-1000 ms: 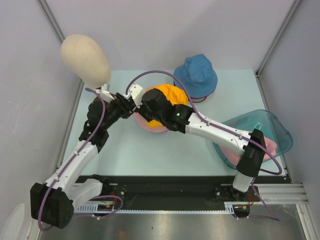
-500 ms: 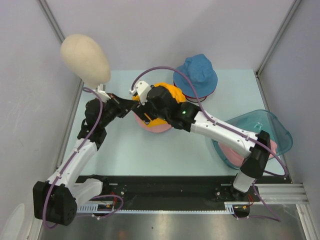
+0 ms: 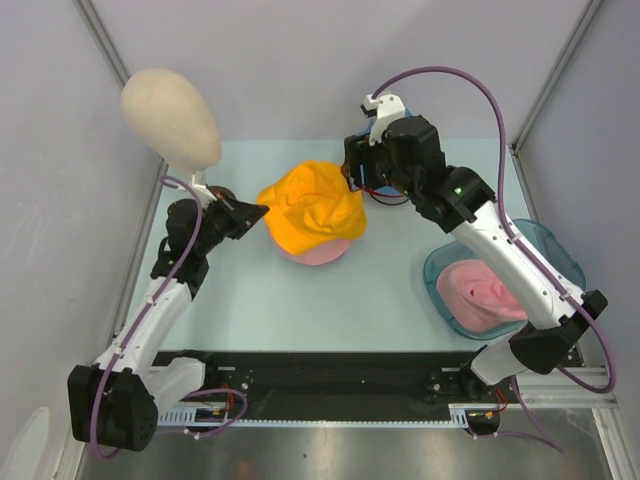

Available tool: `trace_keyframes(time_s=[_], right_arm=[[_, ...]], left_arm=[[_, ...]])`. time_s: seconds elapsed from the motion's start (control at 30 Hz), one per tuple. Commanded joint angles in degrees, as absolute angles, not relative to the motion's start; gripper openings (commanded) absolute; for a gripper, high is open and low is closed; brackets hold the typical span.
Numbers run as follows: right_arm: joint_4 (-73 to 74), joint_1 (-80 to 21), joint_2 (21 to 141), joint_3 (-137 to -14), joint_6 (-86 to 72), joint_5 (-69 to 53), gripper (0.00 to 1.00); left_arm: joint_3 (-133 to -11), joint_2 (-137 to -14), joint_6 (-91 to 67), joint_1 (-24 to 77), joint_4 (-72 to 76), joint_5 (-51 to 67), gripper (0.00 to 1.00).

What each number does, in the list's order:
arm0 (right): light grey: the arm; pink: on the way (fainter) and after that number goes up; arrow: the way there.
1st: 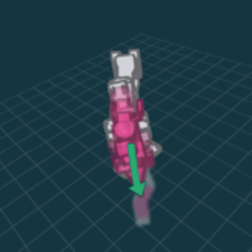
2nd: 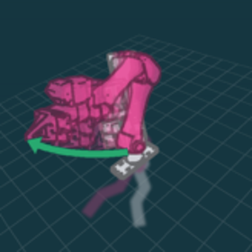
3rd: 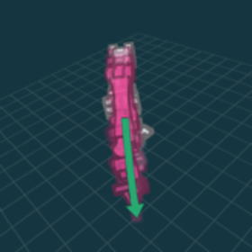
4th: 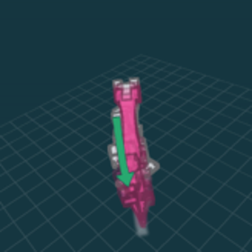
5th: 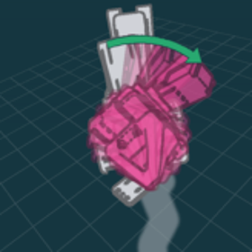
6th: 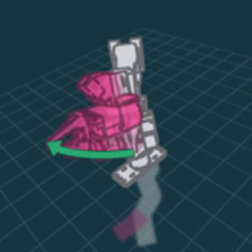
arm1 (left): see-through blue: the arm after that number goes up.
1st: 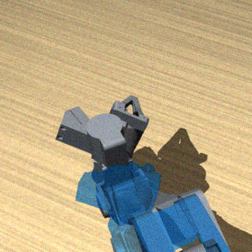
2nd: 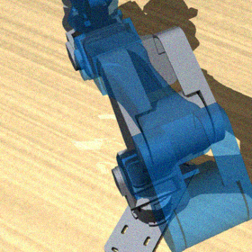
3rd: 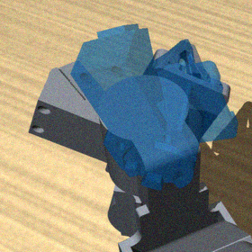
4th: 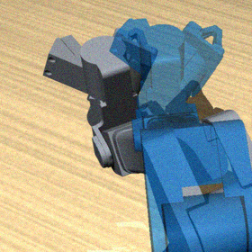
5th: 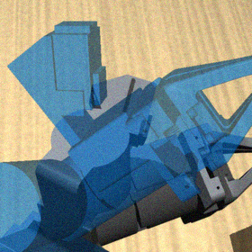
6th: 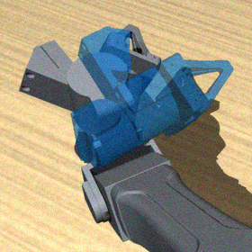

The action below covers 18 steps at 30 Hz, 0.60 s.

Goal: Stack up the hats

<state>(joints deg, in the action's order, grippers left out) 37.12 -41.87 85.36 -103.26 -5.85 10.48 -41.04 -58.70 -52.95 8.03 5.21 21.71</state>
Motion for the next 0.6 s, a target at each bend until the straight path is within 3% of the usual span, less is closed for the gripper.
trace_keyframes(time_s=[0.0, 0.17, 0.37, 0.4, 0.43, 0.57], right_arm=[[38.5, -41.04, 87.89, -102.74, -8.96, 4.67, 0.65], [38.23, -41.66, 88.07, -101.43, -10.19, 1.23, 0.61], [40.43, -42.01, 89.21, -100.37, -10.99, 1.58, 0.47], [40.43, -41.92, 89.3, -100.28, -11.07, 1.84, 0.32], [40.43, -42.01, 89.3, -100.2, -10.99, 2.02, 0.25], [40.52, -41.4, 89.56, -100.81, -10.55, 2.99, 0.01]], left_arm=[[-42.19, -56.52, -50.54, 7.03, 3.69, 21.88, 0.0], [-41.84, -55.55, -50.36, 7.03, 2.99, 21.18, 0.0], [-41.84, -54.76, -50.19, 7.03, 2.55, 21.09, 0.0], [-41.84, -54.76, -50.19, 7.03, 2.29, 21.09, 0.0], [-41.92, -54.76, -50.1, 7.03, 2.29, 21.27, 0.0], [-42.62, -55.02, -50.97, 6.94, 2.9, 22.23, 0.0]])
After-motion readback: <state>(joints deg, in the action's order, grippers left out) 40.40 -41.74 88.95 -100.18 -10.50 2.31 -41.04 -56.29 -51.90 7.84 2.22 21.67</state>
